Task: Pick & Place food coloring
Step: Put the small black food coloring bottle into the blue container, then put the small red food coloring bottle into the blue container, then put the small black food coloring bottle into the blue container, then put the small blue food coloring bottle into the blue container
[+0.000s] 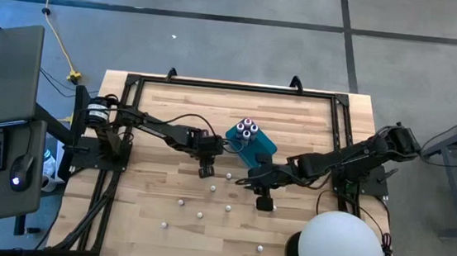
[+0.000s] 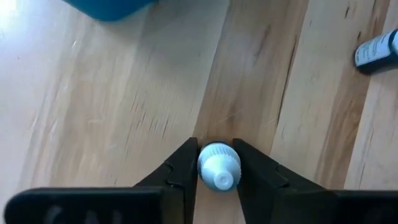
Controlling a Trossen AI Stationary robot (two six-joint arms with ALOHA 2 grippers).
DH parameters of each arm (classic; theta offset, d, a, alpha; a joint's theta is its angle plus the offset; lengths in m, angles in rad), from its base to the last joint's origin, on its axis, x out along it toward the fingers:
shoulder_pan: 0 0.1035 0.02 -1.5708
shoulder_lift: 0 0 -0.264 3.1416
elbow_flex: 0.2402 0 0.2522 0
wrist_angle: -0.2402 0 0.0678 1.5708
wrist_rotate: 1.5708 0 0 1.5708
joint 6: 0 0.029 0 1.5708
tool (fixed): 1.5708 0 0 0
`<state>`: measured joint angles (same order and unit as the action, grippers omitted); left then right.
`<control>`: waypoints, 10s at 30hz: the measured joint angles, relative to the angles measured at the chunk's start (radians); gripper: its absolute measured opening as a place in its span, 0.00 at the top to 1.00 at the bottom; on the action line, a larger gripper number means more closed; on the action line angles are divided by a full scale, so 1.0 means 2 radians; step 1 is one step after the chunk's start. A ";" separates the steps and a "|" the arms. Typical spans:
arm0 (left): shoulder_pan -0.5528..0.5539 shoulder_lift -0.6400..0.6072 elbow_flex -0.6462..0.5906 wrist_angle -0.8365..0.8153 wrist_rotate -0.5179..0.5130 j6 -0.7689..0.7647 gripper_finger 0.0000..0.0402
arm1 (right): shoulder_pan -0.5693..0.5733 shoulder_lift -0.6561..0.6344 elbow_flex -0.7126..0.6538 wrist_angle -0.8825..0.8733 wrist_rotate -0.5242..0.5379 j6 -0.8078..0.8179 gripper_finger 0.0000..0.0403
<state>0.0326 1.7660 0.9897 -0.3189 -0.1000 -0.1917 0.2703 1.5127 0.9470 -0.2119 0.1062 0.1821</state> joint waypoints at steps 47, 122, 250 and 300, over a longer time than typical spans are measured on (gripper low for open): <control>0.087 0.071 0.203 -0.062 0.006 0.054 0.80 | 0.052 0.000 0.000 -0.083 0.043 0.132 0.80; -0.020 -0.154 0.355 -0.542 -0.114 0.036 0.62 | 0.009 0.190 0.000 0.245 -0.098 -0.003 0.49; -0.030 0.068 -0.095 0.435 0.115 0.016 0.64 | -0.131 0.045 -0.030 0.009 0.104 0.088 0.61; 0.059 -0.013 0.016 0.289 0.092 0.069 0.59 | 0.029 0.037 -0.030 -0.001 0.103 0.087 0.57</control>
<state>0.1505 1.7397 1.0226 0.2596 0.0830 -0.0544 0.3275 1.5858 0.8864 -0.2142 0.3127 0.3558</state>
